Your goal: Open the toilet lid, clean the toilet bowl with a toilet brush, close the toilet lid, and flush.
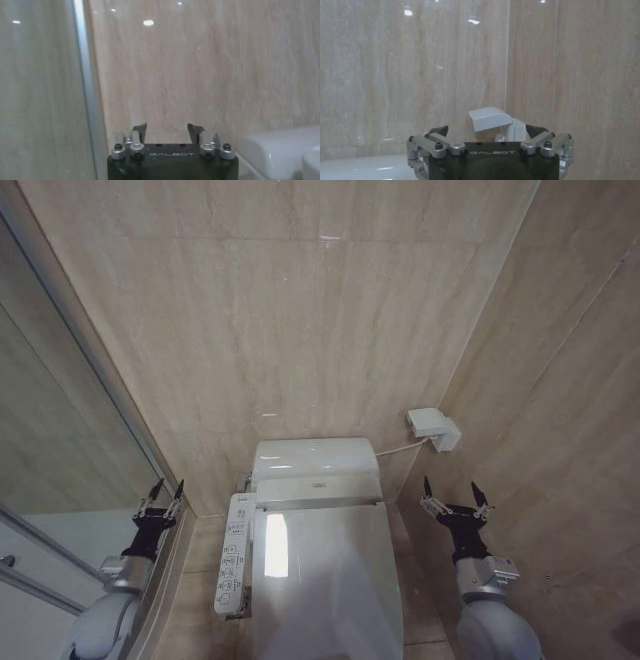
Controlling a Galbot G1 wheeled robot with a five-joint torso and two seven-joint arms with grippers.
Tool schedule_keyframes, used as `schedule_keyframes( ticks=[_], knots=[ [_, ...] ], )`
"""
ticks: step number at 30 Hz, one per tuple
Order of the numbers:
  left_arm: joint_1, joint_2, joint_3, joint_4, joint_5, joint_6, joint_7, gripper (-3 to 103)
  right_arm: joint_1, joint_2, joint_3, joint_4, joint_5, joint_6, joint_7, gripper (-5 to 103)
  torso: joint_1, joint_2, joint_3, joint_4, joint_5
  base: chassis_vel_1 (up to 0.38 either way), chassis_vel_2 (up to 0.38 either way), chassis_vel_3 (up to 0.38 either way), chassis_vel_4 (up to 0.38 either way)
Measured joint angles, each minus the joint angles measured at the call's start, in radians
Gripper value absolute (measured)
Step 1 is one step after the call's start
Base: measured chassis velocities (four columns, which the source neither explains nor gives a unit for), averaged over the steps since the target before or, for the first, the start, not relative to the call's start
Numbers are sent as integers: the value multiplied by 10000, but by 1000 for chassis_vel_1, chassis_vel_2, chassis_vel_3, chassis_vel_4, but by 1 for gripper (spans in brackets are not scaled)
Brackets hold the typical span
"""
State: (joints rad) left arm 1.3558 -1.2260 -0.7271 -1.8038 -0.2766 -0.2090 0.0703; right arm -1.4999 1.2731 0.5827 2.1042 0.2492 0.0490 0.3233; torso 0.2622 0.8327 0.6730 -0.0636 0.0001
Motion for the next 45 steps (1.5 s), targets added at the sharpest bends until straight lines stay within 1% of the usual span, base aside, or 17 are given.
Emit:
schedule_keyframes(
  ticks=[1, 2, 5, 8, 9, 10, 12, 13, 15, 16, 18, 20, 24, 28, 31, 36, 45],
  knots=[
    [183, -87, -89, -308, -57, 89, -82, 59, 0, 0, 0, 0, 0, 0, 0, 100, 0, 0, 0, -1, 0, 0, 0, 0, 0],
    [183, -87, -89, -308, -57, 89, -82, 59, 0, 0, 0, 0, 0, 0, 0, 100, 0, 0, 0, -1, 0, 0, 0, 0, 0],
    [1028, -366, -400, -1461, -307, 455, -414, 59, 0, 0, 0, 0, 0, 0, -1, 100, 0, 0, 0, 0, 1, 0, 0, 0, 0],
    [1375, -448, -489, -1837, -446, 614, -546, 59, 0, 0, 0, 0, 0, 0, 0, 100, 0, 0, 0, -1, 0, 0, 0, 0, 0],
    [1808, -536, -575, -2221, -582, 784, -676, 86, 0, 0, 0, 0, 0, 0, 0, 100, 0, 0, 0, 3, 1, 0, 0, 0, 0],
    [1808, -536, -575, -2221, -582, 784, -676, 86, 0, 0, 0, 0, 0, 0, 0, 100, 0, 0, 0, 3, 1, 0, 0, 0, 0],
    [2389, -641, -644, -2638, -619, 827, -729, 86, 0, 0, 0, 0, 0, 0, 0, 100, 0, 0, 0, -2, -1, 0, 0, 0, 0],
    [2630, -695, -675, -2788, -618, 820, -737, 86, 1, 0, 1, 0, -1, 0, 0, 100, 0, 0, 0, 3, 0, 0, 0, 0, 0],
    [2822, -748, -693, -2938, -609, 793, -739, 86, 0, 0, 0, 0, 0, 0, -2, 100, 0, 0, 0, 1, 1, 0, 0, 0, 0],
    [3070, -826, -705, -3142, -555, 720, -739, 100, 0, 0, 0, 0, 0, 0, -1, 100, 0, 0, 0, 2, -2, 0, 0, 0, 0],
    [3357, -926, -708, -3413, -446, 618, -713, 100, 0, 0, 0, 0, 0, 0, -1, 100, 0, 0, 0, 1, 1, 0, 0, 0, 0],
    [3370, -932, -708, -3428, -441, 610, -708, 100, 0, 0, 0, 0, 0, 0, -1, 100, 0, 0, -1, 1, 0, 0, 0, 0, 0],
    [3748, -1080, -620, -3842, -428, 420, -518, 100, 0, 1, 0, 0, 0, 0, -1, 100, 0, 0, 0, 0, 1, 0, 0, 0, 0],
    [4094, -1243, -421, -4266, -553, 392, 9, 100, 0, 0, 0, 0, 0, 0, -1, 100, 0, 0, 0, 0, 1, 0, 0, 0, 0],
    [4126, -1244, -398, -4326, -653, 400, 152, 100, 0, 0, 0, 0, 0, 0, -1, 100, 0, 0, 0, 0, 0, 0, 0, 0, 0],
    [4130, -1230, -480, -4608, -716, 700, 116, 100, 0, 1, 0, 0, 0, 0, -1, 100, 1, 0, 1, 0, 0, 0, 0, 0, 0],
    [4161, -1243, -513, -4709, -720, 677, 27, 100, 0, 0, 0, 0, 0, 0, -1, 100, 1, 0, 1, 0, -1, 0, 0, 0, 0]
  ],
)
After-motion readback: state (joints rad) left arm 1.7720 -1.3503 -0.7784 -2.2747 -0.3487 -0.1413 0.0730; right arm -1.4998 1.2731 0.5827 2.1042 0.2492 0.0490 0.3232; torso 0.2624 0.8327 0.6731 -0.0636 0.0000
